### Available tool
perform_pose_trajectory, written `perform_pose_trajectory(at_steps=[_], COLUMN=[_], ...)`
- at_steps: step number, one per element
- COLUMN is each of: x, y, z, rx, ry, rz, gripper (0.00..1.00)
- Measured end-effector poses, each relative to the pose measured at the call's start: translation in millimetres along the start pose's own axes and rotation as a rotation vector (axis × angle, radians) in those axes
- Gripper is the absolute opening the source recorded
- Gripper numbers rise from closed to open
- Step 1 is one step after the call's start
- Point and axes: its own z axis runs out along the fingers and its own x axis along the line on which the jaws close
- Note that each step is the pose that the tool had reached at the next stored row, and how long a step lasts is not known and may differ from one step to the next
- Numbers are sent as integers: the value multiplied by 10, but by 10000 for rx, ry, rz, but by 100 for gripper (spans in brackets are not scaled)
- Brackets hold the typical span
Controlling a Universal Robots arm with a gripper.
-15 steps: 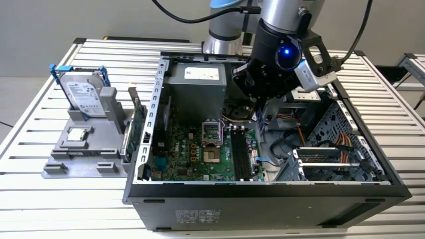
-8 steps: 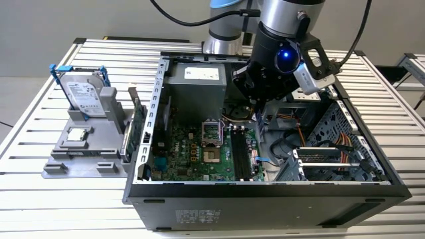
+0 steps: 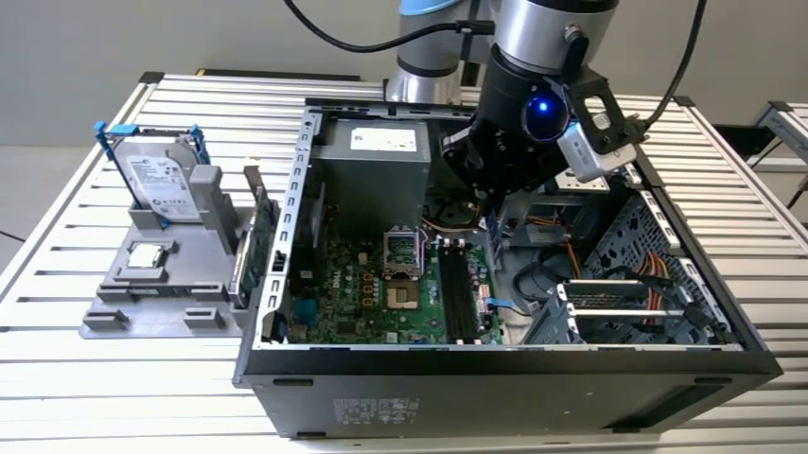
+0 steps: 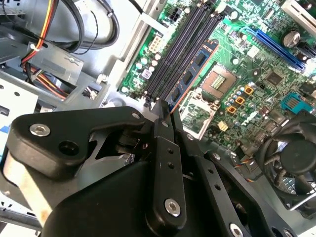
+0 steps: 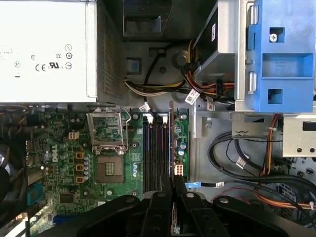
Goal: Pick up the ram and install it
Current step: 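Insert the ram into the slot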
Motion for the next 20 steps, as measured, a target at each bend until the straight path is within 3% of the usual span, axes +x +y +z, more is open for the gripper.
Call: perform_pose_trajectory(at_steps=[10,20], x=[-8,-38], y=[-5,-69], z=[58,100], rx=[-1,0], ry=[-2,2], rz=[0,1], gripper=[0,0])
